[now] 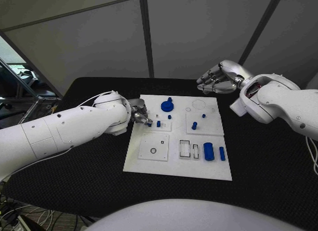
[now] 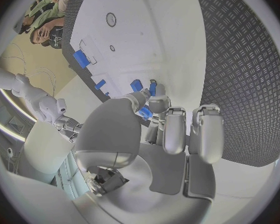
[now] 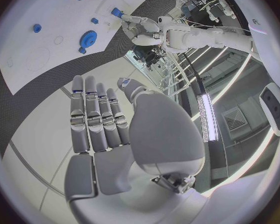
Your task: Assemble the parts on the task board
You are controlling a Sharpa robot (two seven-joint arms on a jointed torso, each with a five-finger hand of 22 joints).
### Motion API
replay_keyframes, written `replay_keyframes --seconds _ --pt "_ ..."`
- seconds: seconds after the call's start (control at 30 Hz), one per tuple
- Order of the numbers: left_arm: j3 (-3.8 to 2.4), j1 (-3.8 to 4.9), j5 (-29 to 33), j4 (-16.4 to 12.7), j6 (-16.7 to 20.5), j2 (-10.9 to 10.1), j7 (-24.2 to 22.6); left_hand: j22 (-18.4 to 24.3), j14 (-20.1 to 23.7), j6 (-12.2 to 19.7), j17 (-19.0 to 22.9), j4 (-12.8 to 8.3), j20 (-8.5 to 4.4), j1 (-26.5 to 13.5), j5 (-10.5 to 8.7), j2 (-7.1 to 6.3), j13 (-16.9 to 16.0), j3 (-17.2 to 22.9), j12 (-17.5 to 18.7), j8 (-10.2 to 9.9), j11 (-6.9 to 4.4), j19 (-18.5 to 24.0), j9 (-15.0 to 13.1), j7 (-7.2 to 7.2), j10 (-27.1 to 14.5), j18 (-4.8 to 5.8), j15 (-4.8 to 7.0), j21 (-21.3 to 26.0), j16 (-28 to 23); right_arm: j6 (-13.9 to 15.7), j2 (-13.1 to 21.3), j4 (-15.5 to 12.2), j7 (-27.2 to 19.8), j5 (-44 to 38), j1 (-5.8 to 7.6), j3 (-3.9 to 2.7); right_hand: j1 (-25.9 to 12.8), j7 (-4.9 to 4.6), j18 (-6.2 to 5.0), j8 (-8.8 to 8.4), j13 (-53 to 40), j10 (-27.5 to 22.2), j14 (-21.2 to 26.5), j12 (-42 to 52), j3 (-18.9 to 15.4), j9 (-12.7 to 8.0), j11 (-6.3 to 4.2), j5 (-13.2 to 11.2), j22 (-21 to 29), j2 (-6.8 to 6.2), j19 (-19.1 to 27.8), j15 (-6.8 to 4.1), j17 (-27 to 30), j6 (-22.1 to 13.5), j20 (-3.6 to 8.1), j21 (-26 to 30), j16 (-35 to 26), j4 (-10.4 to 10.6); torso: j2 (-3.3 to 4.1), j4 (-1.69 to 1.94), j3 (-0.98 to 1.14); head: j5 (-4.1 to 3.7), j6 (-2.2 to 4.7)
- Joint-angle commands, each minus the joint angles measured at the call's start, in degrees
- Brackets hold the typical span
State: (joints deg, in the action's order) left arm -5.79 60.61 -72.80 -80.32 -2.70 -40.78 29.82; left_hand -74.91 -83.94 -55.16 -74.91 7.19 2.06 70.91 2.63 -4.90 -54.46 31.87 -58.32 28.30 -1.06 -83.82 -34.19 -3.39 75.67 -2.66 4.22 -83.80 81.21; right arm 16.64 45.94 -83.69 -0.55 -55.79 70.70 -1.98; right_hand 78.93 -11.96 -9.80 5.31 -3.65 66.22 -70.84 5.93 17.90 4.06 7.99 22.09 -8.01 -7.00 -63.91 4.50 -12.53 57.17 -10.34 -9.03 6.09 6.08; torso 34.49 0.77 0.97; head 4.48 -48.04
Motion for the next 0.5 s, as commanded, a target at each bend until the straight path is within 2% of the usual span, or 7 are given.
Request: replay_keyframes --seconds 0.03,0.33,0.5 --pt "0.19 -0.22 -0.29 0.0 -1.83 0.15 0.87 -10.62 -3.85 0.11 -7.64 -6.46 -0.39 0.13 0.28 0.51 0.05 6.73 0.31 0.16 -0.23 -2.93 -0.04 0.31 0.23 0.97 0.39 -0.04 0.36 -0.44 -0.11 0.01 -0.48 -0.14 0.13 -0.04 -0.08 0.32 -0.58 0.28 0.07 -0.03 -0.27 0.21 0.17 0.04 -0.23 0.32 0.05 0.34 -0.38 0.09 0.05 -0.02 -0.17 0.26 -0.34 0.16 -0.03 0.01 0.0 0.04 0.02" --pt "0.19 -0.21 -0.3 0.09 -1.95 0.24 0.9 -10.63 -3.85 0.11 -7.64 -6.51 -0.39 0.11 0.29 0.46 0.07 6.86 0.32 0.21 -0.24 -2.94 -0.08 0.31 0.23 0.97 0.39 -0.04 0.37 -0.45 -0.17 0.09 -0.51 -0.14 0.12 -0.04 -0.08 0.32 -0.58 0.28 0.07 -0.03 -0.27 0.21 0.17 0.04 -0.23 0.32 0.05 0.34 -0.38 0.09 0.05 -0.02 -0.17 0.26 -0.34 0.16 -0.01 -0.08 0.03 0.06 -0.07" --pt "0.18 -0.21 -0.3 -0.11 -2.66 0.1 0.88 -10.71 -3.85 0.11 -7.65 -6.61 -0.39 0.06 0.31 0.38 0.04 7.07 0.27 0.3 -0.25 -3.0 -0.16 0.32 0.29 1.0 0.4 -0.15 0.37 -0.47 -0.15 0.13 -0.48 -0.14 0.12 -0.03 -0.08 0.32 -0.58 0.28 0.07 -0.03 -0.27 0.21 0.17 0.04 -0.23 0.32 0.05 0.34 -0.38 0.09 0.05 -0.02 -0.17 0.26 -0.34 0.16 0.01 -0.02 0.02 -0.05 -0.07"
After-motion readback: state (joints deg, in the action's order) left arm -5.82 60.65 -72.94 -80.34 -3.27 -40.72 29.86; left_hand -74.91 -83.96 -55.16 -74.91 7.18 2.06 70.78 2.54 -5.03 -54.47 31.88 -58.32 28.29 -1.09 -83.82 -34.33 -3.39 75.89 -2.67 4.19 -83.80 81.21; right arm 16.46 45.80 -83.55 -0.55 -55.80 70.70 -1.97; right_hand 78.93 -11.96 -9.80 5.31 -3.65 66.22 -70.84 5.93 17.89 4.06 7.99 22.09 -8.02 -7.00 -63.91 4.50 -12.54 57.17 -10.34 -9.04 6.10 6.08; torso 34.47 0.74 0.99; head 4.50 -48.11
